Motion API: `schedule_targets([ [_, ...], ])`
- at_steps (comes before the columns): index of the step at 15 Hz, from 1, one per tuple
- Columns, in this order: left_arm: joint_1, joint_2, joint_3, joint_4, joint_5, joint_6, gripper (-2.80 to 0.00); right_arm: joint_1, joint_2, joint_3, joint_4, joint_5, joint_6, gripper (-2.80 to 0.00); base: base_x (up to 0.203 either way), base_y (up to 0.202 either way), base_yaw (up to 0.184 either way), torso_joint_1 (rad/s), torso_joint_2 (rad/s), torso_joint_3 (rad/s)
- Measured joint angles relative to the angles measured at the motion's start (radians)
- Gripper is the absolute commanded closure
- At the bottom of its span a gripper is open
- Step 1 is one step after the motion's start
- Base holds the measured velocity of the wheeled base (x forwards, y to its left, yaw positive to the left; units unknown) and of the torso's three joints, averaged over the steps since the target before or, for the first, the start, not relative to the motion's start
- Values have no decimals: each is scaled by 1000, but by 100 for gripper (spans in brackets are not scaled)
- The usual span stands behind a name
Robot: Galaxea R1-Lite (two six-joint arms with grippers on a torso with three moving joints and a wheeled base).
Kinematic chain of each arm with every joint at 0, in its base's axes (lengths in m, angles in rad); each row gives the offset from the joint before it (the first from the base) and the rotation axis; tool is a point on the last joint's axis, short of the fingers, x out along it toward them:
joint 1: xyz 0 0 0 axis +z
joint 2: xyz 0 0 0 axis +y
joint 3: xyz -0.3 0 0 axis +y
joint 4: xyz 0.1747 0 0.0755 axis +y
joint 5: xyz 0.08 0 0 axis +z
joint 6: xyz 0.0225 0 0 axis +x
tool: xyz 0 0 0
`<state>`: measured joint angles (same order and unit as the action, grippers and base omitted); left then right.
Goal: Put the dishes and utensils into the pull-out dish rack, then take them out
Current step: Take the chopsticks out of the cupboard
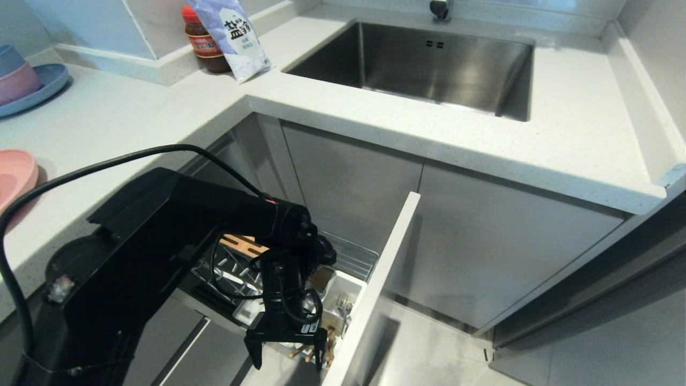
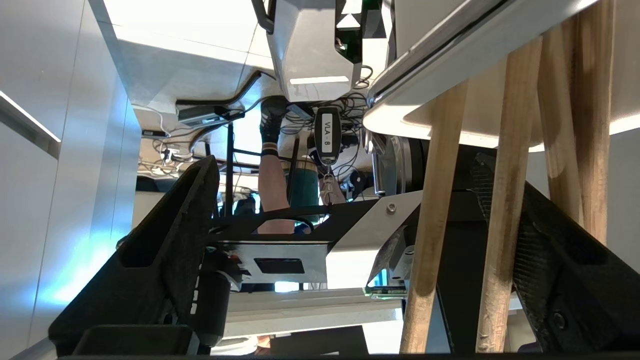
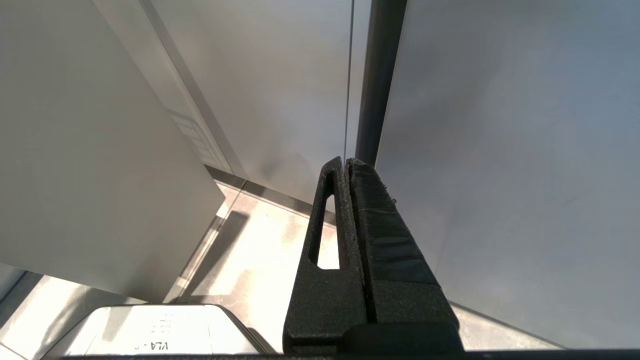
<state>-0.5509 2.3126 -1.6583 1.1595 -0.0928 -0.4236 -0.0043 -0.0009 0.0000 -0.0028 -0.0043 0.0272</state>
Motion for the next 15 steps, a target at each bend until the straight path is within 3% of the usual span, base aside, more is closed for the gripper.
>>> schedule_targets([
  [7, 0, 1, -4, -1, -1, -3, -280, 0, 0, 0, 0, 0, 0, 0, 0, 0, 0, 0, 0, 0],
  [8, 0, 1, -9, -2, -3, -10, -245, 0, 0, 0, 0, 0, 0, 0, 0, 0, 0, 0, 0, 0],
  [9, 0, 1, -12, -1, -3, -17, 0, 0, 0, 0, 0, 0, 0, 0, 0, 0, 0, 0, 0, 0],
  [15, 0, 1, -20, -2, -2, -25, 0, 0, 0, 0, 0, 0, 0, 0, 0, 0, 0, 0, 0, 0],
])
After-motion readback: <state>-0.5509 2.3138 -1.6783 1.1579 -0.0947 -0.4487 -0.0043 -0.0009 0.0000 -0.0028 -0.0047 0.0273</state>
